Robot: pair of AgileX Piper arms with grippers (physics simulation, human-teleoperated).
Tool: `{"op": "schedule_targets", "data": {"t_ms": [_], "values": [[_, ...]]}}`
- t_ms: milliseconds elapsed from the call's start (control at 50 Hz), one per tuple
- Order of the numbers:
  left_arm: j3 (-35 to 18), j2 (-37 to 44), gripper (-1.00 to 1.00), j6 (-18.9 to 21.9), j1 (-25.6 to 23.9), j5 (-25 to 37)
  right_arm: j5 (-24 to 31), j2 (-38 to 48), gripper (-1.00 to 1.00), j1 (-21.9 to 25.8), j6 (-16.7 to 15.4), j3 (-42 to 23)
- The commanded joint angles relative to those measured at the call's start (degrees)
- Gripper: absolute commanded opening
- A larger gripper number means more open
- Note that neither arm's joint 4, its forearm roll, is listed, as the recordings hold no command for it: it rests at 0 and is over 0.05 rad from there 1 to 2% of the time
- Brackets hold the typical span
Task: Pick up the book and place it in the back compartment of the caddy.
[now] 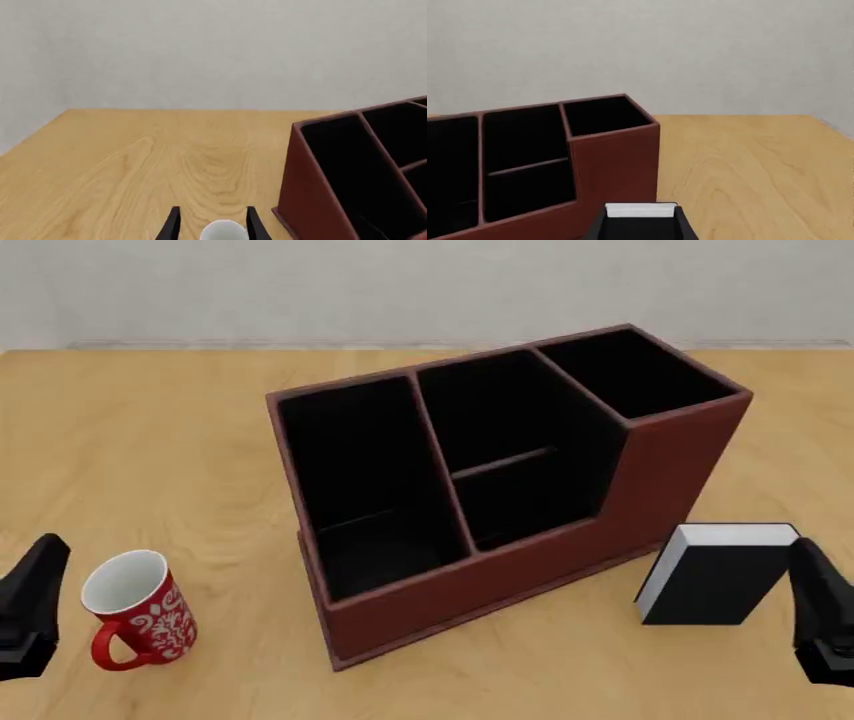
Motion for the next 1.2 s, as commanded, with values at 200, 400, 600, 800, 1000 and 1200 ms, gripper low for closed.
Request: {"op": "schedule_targets", "data": {"t_ms": [200,400,600,800,1000,1200], "values": [[0.3,-1.6,1.00,2.0,-1.7,-0.1,-0.6,0.0,1.00,0.1,-0.7,-0.1],[-3.2,-1.7,1.00,2.3,-4.4,2.2,-0.1,0.4,1.00,-0.1,0.2,-0.1],[-9.1,-1.8,1.00,5.6,-10.1,7.3,-0.1,0.5,1.00,-0.1,0.2,-0.1],[-12.8,-1.3,1.00,2.5,-14.2,11.0,-0.1,0.2,1.00,-0.1,0.0,-0.1],[-14.2,4.6,1.00,2.5,-19.4,7.7,-0.5,0.0,1.00,0.0,-0.6,-0.1],[-15.2,13.8,1.00,3.3,-25.4,0.1,-0.1,0.2,1.00,-0.1,-0.1,-0.1]]}}
